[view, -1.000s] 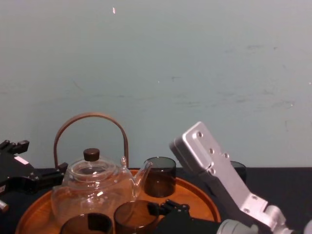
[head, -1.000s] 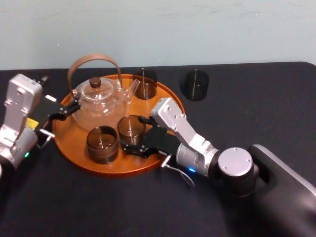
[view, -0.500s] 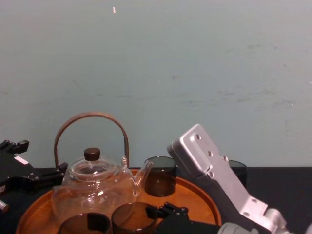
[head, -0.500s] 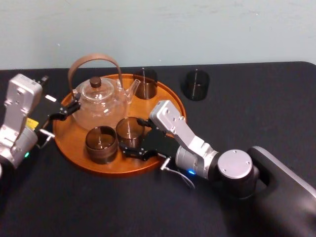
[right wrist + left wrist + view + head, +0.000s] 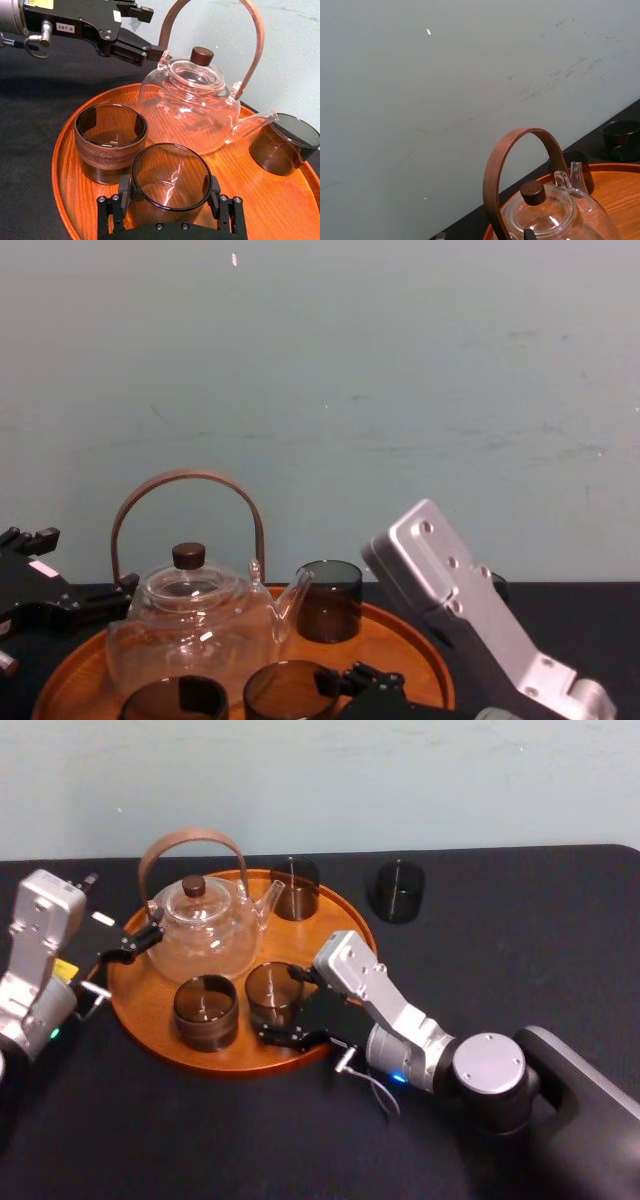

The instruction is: Pick up the glass from the table and place it on the tray.

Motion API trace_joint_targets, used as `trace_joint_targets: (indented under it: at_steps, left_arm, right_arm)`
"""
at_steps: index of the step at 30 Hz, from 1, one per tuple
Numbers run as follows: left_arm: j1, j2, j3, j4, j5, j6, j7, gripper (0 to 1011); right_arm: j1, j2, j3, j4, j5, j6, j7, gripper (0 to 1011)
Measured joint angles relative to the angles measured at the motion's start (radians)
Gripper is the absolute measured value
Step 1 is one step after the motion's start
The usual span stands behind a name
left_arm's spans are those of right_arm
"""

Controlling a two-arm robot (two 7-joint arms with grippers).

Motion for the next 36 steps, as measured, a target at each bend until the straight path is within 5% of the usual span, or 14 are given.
trace_joint_targets:
  at_steps: [30, 36]
  left_arm:
    - [0.0, 0.0, 0.0, 0.0, 0.0, 0.0, 0.0, 1010]
    - [0.0, 0.0, 0.0, 0.0, 0.0, 0.0, 0.0, 1010]
  right_arm:
    - [0.002, -0.011, 0.008, 0.012, -0.009, 0.005, -0.01, 929]
    - [0.0, -0.01, 0.006, 0.015, -0.01, 0.008, -0.008, 1000]
